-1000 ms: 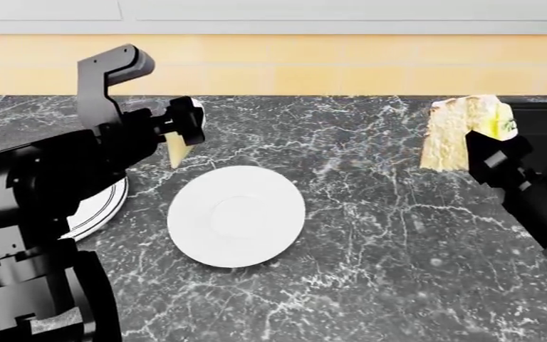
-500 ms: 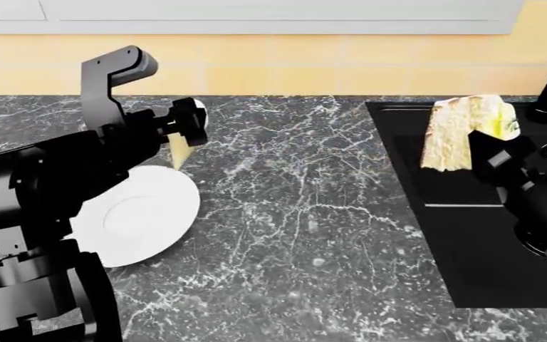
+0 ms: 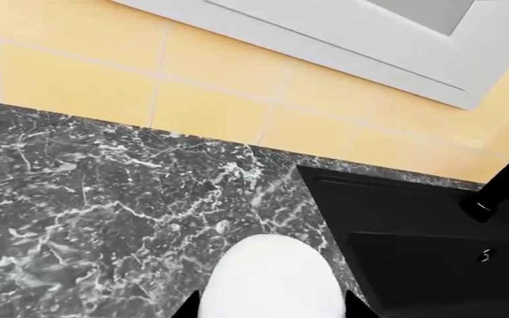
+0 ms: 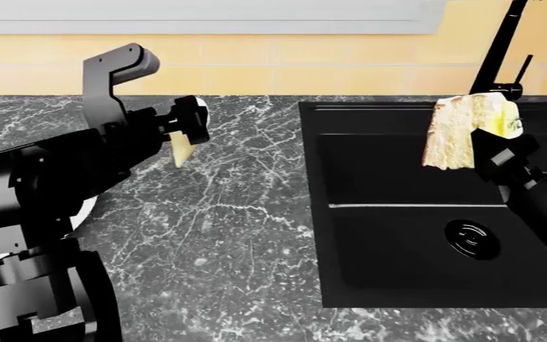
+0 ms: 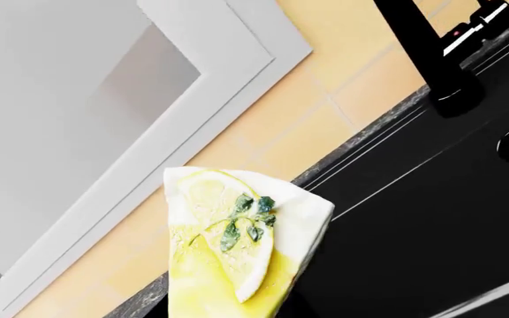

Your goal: Move the dessert items from the plate to the tray.

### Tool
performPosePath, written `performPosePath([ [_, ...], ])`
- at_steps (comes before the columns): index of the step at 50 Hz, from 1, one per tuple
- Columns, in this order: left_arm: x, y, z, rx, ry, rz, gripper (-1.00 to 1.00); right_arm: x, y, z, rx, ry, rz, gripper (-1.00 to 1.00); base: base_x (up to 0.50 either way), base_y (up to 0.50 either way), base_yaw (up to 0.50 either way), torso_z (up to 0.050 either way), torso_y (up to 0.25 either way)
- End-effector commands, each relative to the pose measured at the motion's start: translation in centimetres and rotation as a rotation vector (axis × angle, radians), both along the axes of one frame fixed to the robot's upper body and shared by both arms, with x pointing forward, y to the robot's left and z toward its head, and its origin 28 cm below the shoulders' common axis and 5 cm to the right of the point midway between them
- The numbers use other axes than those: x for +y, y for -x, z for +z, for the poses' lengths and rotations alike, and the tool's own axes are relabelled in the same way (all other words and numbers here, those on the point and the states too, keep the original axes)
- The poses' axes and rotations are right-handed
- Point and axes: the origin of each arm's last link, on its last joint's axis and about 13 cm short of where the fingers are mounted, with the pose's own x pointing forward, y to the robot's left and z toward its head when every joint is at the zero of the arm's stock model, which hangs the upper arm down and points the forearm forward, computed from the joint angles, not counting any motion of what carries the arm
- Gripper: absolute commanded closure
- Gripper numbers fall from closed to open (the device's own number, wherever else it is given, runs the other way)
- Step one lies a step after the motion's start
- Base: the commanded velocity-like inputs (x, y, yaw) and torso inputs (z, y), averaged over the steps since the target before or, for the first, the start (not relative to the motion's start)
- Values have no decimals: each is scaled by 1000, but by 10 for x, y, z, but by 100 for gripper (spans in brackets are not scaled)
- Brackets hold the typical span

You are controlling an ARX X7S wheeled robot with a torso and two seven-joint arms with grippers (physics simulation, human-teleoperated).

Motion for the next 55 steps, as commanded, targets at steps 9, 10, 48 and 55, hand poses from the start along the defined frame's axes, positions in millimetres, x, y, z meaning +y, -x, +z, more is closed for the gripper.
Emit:
performPosePath([
  [9,-3,0,0,-1,4,-4,100,-3,1,1,-18,6,-3,100,0,-500,0,0,1],
  [10,-3,0,0,-1,5,-4,100,-2,1,2,-18,6,-3,100,0,-500,0,0,0],
  [48,-5,-3,-1,-2,9,-2,100,-3,-1,-1,-16,0,-4,100,0,-500,0,0,0],
  [55,-5,-3,-3,2,13,2,100,-3,-1,-2,-14,0,0,100,0,-71,0,0,0],
])
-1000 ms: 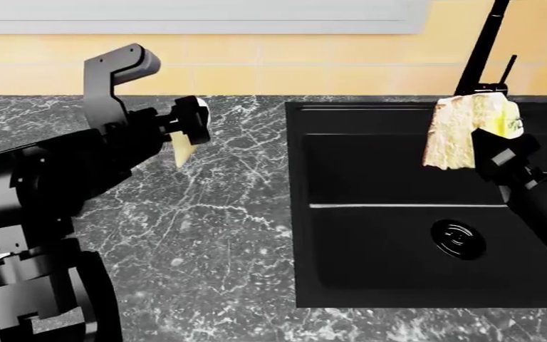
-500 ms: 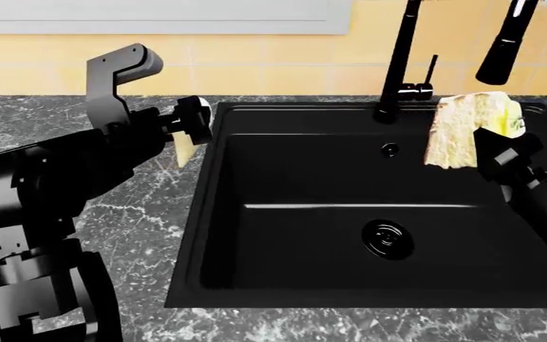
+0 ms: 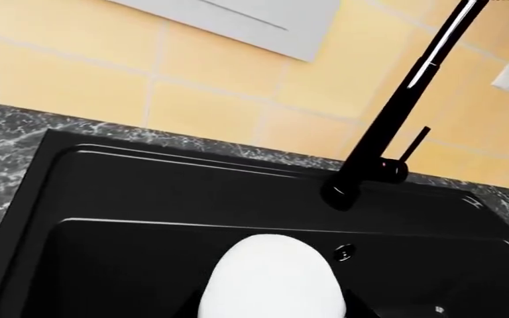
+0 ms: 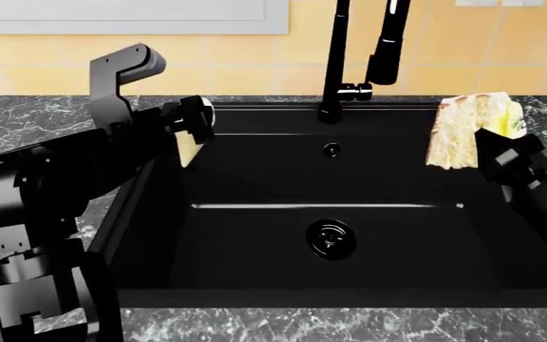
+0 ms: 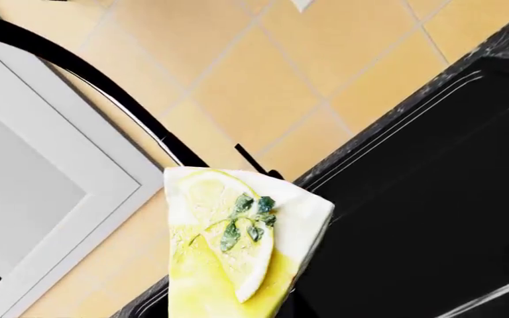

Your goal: Move the dessert items from the plate to the tray.

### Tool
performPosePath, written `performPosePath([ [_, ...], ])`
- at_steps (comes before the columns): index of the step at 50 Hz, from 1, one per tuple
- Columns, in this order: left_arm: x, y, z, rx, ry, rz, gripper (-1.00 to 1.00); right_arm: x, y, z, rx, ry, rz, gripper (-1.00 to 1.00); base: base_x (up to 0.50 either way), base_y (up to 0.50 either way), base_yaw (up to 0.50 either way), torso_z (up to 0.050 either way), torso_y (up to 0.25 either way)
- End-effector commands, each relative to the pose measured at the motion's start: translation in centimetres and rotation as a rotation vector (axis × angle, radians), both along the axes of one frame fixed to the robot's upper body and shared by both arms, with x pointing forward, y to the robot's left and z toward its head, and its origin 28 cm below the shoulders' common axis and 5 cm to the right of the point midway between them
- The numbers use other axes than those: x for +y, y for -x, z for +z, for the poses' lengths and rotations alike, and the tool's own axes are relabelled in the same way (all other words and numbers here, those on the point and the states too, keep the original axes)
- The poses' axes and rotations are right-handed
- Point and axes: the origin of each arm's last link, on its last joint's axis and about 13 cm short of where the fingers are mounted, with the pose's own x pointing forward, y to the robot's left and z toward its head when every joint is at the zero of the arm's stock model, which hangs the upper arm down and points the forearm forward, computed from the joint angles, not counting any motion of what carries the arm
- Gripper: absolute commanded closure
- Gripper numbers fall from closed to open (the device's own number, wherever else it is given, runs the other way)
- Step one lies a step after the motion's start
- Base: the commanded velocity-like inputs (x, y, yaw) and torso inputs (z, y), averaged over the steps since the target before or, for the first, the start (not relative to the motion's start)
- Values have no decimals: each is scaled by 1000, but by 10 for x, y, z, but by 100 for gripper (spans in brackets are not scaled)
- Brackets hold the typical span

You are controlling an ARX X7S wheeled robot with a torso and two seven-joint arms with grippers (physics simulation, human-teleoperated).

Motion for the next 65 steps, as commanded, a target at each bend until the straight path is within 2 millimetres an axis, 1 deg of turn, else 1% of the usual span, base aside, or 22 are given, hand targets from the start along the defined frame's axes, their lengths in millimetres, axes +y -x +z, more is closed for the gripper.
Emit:
performPosePath([
  [1,1,-1,-2,6,9,12,100,0,0,-1,-10,7,9,100,0,0,0,0,0],
  [4,-1,-2,-10,38,35,14,100,0,0,1,-14,7,8,100,0,0,0,0,0],
  [7,-6,-4,-23,78,46,15,100,0,0,1,-16,9,8,100,0,0,0,0,0],
  [11,-12,-5,-34,111,40,2,100,-1,1,2,-20,9,6,100,0,0,0,0,0],
  [16,-17,-2,-45,130,-2,-16,100,-1,2,3,-23,9,3,100,0,0,0,0,0],
  [21,-19,-1,-49,135,-15,-23,100,-2,2,3,-24,9,-3,100,0,0,0,0,2],
  [26,-20,0,-50,136,-21,-27,100,-2,3,3,-28,3,-2,100,0,-87,0,0,0],
  [65,-21,-3,-47,125,-18,-23,100,-3,1,3,-28,-1,-6,100,0,-500,0,0,0],
])
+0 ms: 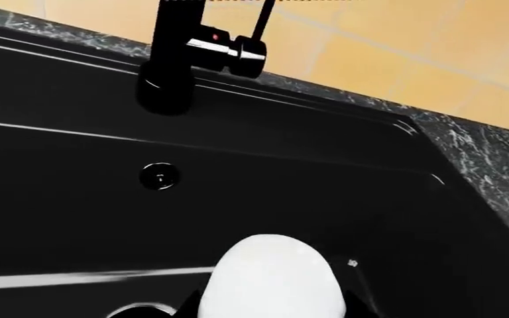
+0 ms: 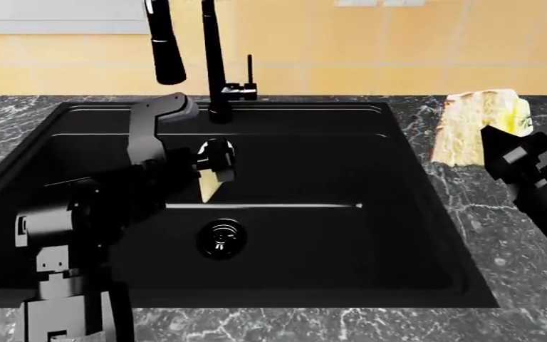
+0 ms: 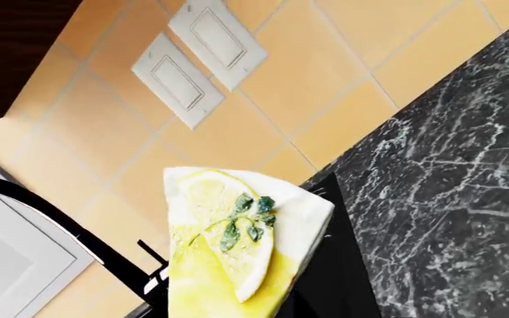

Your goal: Move the dessert items from the plate to the tray.

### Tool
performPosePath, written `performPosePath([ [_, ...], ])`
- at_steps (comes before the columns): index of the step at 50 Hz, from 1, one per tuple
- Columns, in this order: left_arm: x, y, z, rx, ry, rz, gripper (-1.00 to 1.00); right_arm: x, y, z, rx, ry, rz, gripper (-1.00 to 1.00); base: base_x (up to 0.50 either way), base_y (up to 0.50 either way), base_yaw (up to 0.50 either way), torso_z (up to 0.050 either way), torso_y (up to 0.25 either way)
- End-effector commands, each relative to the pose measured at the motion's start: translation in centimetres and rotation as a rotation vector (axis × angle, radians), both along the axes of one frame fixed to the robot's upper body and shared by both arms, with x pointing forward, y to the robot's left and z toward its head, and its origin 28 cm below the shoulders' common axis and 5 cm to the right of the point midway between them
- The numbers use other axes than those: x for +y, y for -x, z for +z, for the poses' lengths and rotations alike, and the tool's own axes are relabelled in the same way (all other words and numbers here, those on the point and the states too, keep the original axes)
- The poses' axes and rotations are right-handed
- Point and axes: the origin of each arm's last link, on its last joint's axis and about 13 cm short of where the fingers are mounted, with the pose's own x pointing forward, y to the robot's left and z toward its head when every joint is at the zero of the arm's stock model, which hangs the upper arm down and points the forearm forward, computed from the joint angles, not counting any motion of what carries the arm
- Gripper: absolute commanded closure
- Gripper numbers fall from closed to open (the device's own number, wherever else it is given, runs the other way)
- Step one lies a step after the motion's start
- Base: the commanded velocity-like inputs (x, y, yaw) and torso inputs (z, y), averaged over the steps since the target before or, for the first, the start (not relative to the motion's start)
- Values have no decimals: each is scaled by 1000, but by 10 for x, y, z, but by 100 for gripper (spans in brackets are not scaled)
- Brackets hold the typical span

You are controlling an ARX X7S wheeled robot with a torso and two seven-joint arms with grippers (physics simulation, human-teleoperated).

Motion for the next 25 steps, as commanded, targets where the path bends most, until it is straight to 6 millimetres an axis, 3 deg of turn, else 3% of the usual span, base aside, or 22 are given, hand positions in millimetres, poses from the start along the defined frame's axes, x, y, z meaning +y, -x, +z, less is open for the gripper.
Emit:
performPosePath([
  [1,0,-1,2,-3,8,3,100,-1,-1,1,-11,13,-1,100,0,-500,0,0,0],
  [25,-1,-1,6,-12,10,2,100,-2,1,2,-13,11,-4,100,0,-500,0,0,0],
])
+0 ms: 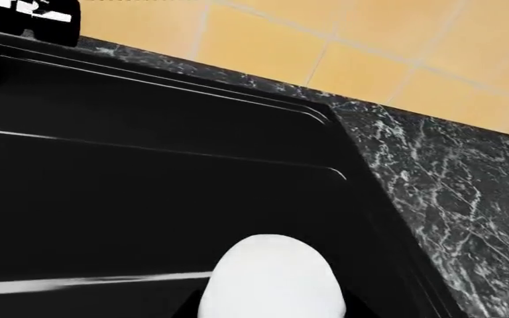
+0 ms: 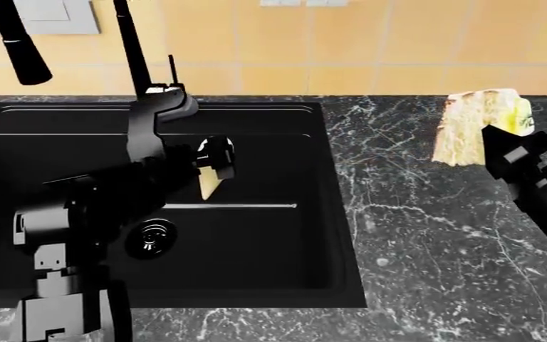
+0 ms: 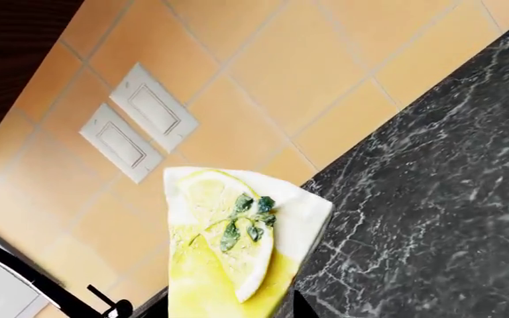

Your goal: Move the dessert items from the plate to the tray.

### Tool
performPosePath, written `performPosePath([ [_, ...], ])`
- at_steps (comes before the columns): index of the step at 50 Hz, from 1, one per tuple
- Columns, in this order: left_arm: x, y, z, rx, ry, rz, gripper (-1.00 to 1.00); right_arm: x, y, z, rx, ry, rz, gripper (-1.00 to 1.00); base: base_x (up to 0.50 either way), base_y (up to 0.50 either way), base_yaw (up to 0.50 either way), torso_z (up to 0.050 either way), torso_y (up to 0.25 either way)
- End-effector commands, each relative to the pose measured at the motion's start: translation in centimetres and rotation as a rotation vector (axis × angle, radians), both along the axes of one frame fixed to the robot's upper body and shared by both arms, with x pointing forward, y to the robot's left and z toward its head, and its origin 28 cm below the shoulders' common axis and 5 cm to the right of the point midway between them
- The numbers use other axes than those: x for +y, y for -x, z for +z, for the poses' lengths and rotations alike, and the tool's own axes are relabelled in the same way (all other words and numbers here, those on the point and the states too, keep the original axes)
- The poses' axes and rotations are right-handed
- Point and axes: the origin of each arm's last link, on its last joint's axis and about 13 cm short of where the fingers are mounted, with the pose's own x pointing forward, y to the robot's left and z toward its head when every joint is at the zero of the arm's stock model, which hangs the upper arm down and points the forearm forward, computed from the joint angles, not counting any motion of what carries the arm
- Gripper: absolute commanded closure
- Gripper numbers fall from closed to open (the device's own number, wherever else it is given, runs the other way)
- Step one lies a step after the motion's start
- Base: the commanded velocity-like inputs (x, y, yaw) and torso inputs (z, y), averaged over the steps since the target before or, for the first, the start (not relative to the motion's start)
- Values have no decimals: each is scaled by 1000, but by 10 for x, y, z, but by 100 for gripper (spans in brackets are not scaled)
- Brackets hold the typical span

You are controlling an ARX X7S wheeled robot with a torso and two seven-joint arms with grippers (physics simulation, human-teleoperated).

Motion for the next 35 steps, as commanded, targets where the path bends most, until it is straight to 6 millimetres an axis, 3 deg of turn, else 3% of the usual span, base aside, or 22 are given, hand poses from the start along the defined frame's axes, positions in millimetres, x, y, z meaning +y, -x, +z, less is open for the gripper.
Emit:
performPosePath([
  [1,-1,0,3,-4,7,1,100,-1,1,1,-12,11,-1,100,0,-500,0,0,0],
  [35,-3,-1,6,-12,5,-4,100,-3,1,1,-15,10,-3,100,0,-500,0,0,0],
])
